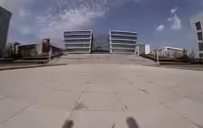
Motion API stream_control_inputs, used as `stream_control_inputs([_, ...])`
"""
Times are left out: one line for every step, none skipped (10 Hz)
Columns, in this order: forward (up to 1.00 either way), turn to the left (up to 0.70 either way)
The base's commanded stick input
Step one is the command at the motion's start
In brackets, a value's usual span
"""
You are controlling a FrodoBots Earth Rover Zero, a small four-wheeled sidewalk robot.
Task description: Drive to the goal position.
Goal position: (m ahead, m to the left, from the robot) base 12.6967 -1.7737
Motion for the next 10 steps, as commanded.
stream_control_inputs([0.70, 0.00])
stream_control_inputs([0.70, 0.00])
stream_control_inputs([0.70, 0.01])
stream_control_inputs([0.70, 0.05])
stream_control_inputs([0.70, 0.19])
stream_control_inputs([0.70, 0.20])
stream_control_inputs([0.70, 0.21])
stream_control_inputs([0.70, 0.14])
stream_control_inputs([0.70, 0.01])
stream_control_inputs([0.70, 0.00])
